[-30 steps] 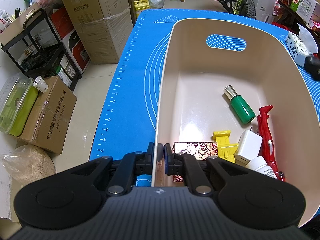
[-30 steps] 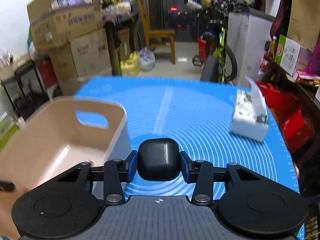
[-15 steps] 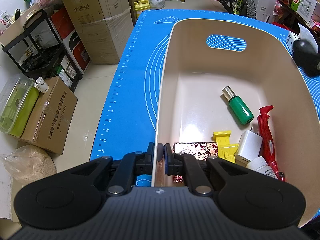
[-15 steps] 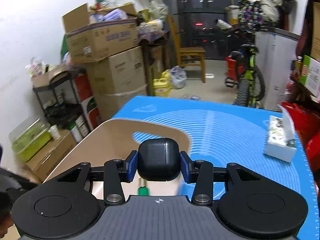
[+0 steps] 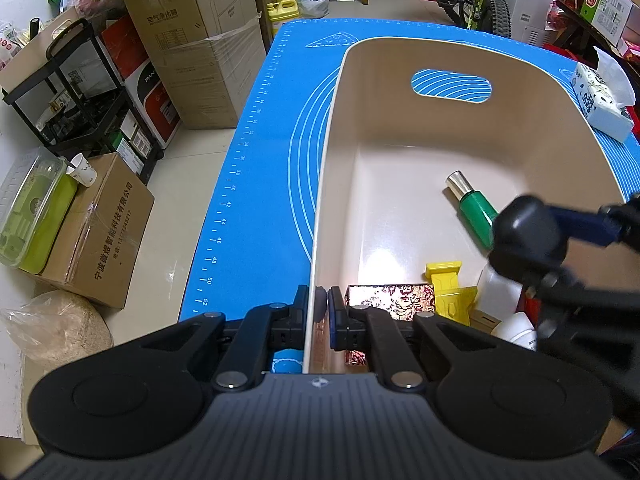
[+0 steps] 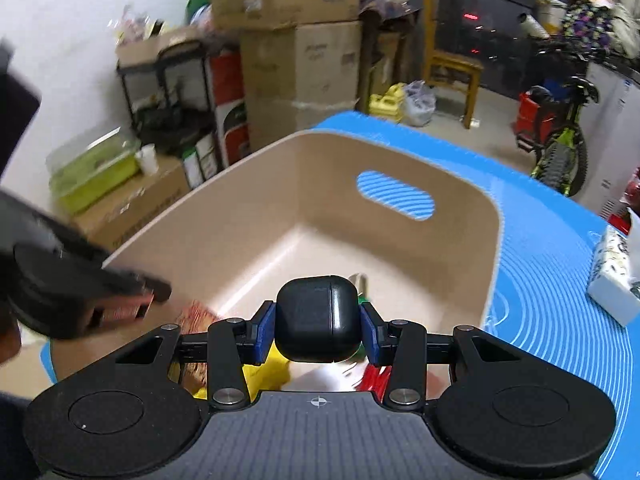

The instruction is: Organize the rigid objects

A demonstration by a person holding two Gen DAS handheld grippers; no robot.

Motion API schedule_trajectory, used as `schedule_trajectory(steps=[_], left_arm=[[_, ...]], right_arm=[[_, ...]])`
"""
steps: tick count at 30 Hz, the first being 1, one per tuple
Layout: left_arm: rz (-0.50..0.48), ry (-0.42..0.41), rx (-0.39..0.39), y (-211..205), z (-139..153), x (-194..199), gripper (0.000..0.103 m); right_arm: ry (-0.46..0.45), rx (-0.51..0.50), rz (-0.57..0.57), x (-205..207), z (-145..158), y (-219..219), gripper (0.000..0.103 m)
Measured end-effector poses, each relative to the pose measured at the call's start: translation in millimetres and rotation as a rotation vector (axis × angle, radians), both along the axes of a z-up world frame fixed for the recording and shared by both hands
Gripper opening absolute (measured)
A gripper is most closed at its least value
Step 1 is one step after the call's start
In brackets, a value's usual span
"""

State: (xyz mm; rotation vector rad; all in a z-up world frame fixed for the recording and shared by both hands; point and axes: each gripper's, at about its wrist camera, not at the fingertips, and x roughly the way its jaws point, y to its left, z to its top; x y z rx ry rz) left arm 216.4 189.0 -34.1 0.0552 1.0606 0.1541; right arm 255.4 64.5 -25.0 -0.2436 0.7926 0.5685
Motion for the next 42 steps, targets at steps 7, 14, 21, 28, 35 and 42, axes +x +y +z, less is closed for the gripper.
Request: schedule_trajectory(steps=[7, 14, 21, 28, 35, 42], left_arm=[[0.001, 0.001, 0.001, -0.1, -0.2, 0.1, 0.011], [0.011, -0.002, -0.002, 0.8, 2.8, 0.2, 0.011], [0.034, -0.101, -0.024, -0.8, 26.2, -9.1, 0.068], [0.027, -0.189, -0.014, -19.1, 56.2, -25.1, 0.08], [0.036, -0.249, -0.024, -37.6, 84.2, -50.5, 0.081], [0.057, -0.314, -0.014, -57.2, 109.2, -84.1, 0.081]], right_arm=[[0.058, -0.046, 0.03, -2.3, -11.8, 10.0, 0.049], [0.063, -0.013, 0.014, 1.5, -3.7, -0.8, 0.05], [0.034, 0.068, -0.086, 1.6, 20.0, -23.8, 0.073], [-0.031, 0.135, -0.224, -15.7, 50.1, -60.7, 0.09], [-0.055, 0.163, -0.322, -40.9, 72.3, -99.9, 0.091], [-0.102, 0.181, -0.353, -77.8, 101.7, -129.9, 0.091]])
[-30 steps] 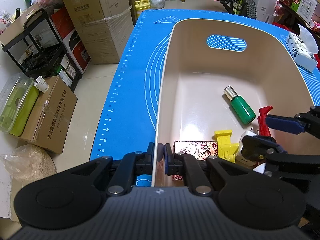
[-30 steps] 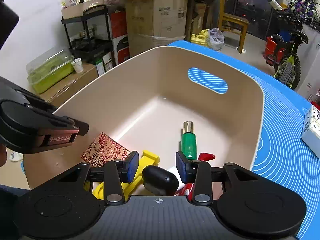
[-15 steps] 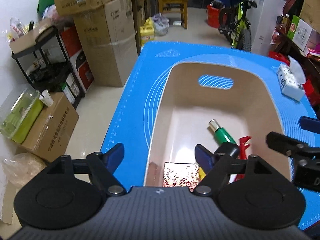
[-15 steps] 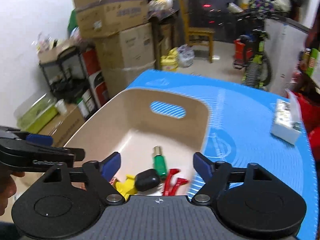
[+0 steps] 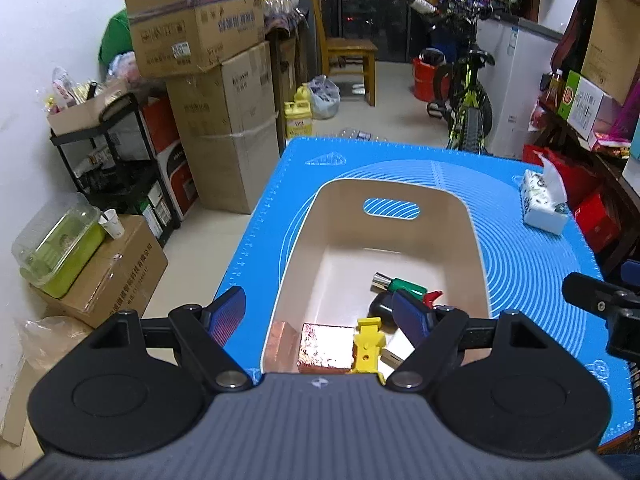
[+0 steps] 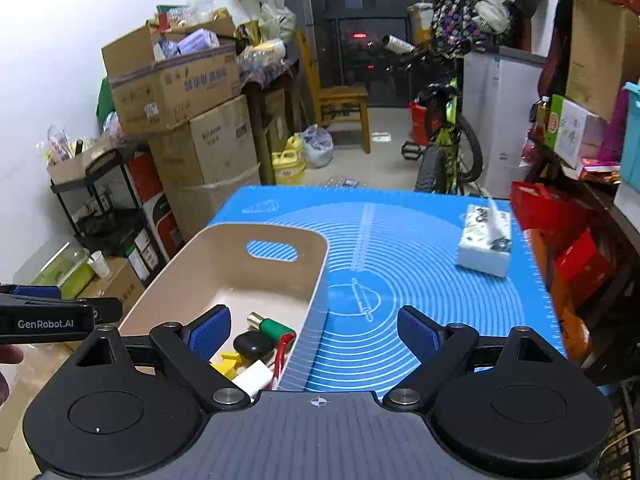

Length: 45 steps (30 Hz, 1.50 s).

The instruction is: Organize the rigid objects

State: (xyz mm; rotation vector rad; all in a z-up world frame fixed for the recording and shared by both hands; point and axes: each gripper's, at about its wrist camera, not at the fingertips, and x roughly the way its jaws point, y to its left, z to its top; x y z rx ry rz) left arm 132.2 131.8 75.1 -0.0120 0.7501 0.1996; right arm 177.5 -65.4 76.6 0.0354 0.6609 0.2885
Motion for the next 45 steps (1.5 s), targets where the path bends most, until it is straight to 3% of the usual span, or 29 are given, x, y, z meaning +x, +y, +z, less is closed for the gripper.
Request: schedule_trajectory(steps=[8, 23, 33, 45], left_arm=[[0.009, -0.039, 0.016, -17.9, 15.4, -34.9, 0.081], [-0.015, -0.032, 0.017, -38.2, 10.0, -86.3, 0.081], [-0.025, -0.043, 0.023, -45.1, -0.4, -111.3, 0.081], [-0.035, -0.051, 0.009, -52.7, -29.2, -128.4, 0.081]], right_arm=[[-0.011, 0.0, -0.023, -42.1, 15.4, -24.9, 0.091], [-0.009, -0.016, -0.068, -114.3, 22.2, -58.0, 0.091], [0.004, -0.042, -0.098, -152.5, 10.4, -66.0, 0.091], [0.012, -0.052, -0.11, -170.8, -18.1, -73.0, 0.091]])
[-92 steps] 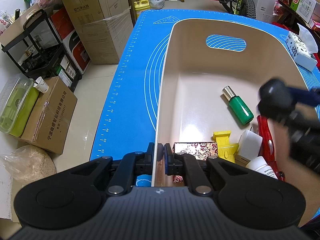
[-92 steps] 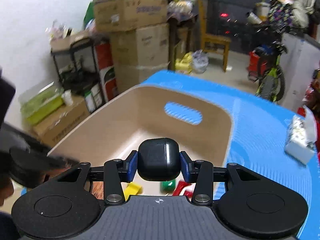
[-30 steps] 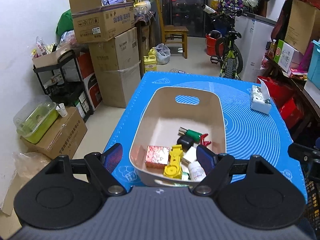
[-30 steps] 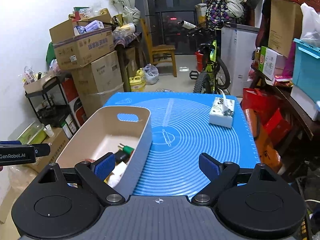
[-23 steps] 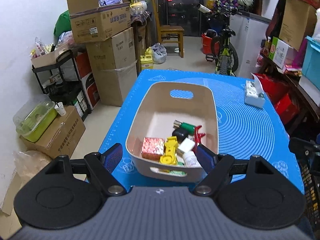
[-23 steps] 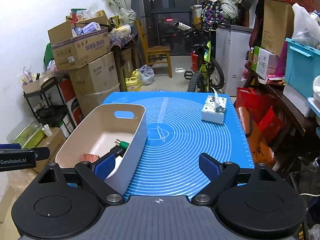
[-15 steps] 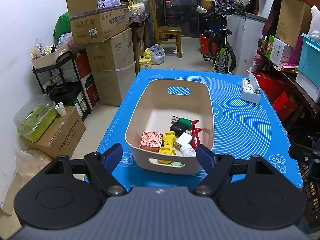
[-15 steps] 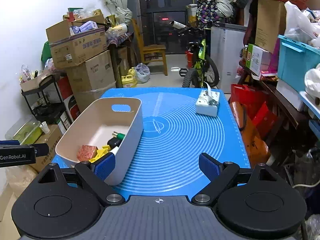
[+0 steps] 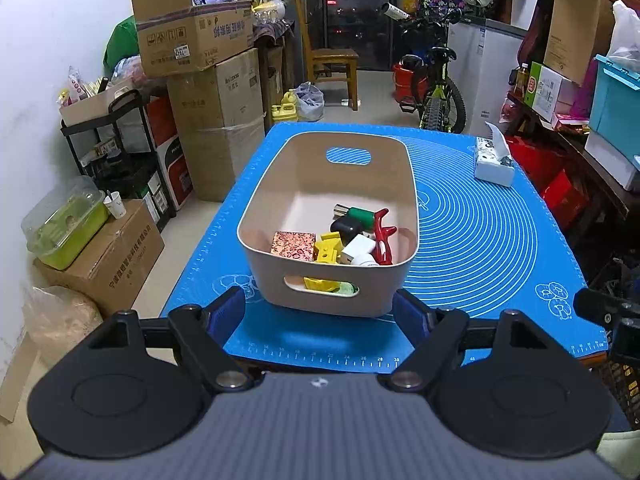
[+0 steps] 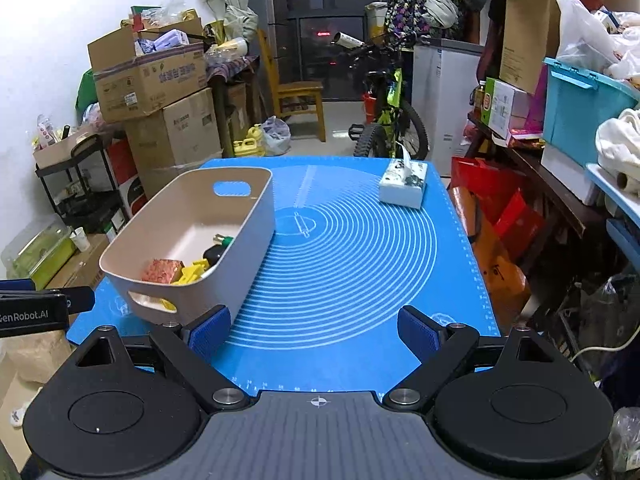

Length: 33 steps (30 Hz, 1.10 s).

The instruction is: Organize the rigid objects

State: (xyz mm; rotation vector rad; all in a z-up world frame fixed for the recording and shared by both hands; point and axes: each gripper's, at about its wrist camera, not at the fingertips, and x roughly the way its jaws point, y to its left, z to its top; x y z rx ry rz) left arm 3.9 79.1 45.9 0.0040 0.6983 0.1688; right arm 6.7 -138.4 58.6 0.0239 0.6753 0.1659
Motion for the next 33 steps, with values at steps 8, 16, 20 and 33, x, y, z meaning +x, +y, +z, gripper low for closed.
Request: schedule_trajectory(steps=[8, 16, 20, 33], left_arm=[[-0.013, -0.014, 0.012, -6.6, -17.6, -9.2, 0.081], [-0.04, -0.031, 0.034, -15.1, -29.1, -13.3, 0.081], [-0.045, -0.016, 0.03, -15.4, -37.0, -11.4, 0.081], [-0.032, -0.011, 0.01, -12.2, -40.1, -8.6, 0.081]], right_arm=[[-0.015, 0.011, -0.011, -14.1, -22.6, -6.1, 0.091], [-0.047, 0.011, -0.013, -20.0, -28.7, -7.4, 0.091], [-0.03, 0.025, -0.028, -18.0, -35.8, -10.5, 0.091], [-0.016, 0.022, -0.039, -15.4, -44.1, -5.3, 0.091]])
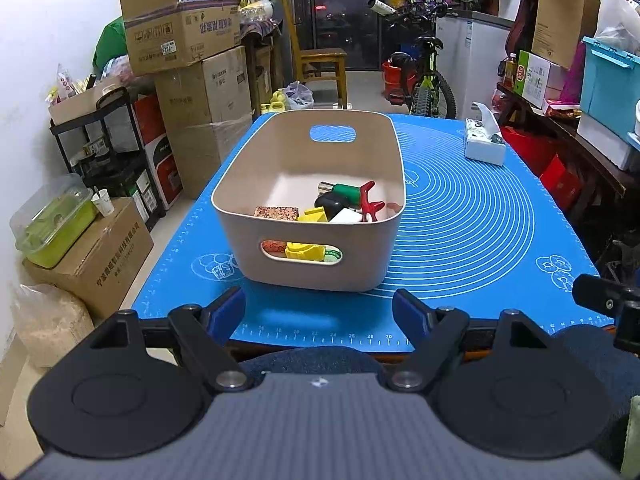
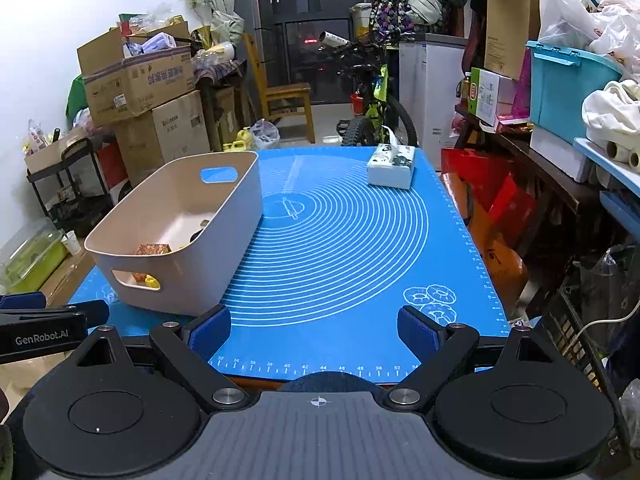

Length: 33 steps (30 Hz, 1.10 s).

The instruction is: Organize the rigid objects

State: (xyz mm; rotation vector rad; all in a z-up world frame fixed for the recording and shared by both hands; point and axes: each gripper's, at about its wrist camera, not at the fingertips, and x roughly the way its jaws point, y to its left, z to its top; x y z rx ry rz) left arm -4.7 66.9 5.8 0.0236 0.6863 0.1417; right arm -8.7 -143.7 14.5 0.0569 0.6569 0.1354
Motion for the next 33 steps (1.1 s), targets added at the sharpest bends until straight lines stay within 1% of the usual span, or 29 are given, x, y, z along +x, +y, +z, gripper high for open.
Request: schedule_trajectory(steps=[33], left_arm=[[-0.007, -0.001, 0.004, -2.1, -1.6, 1.5, 0.081]], right_arm=[[0.007, -0.005, -0.006, 2.3, -1.5, 0.7, 0.091]])
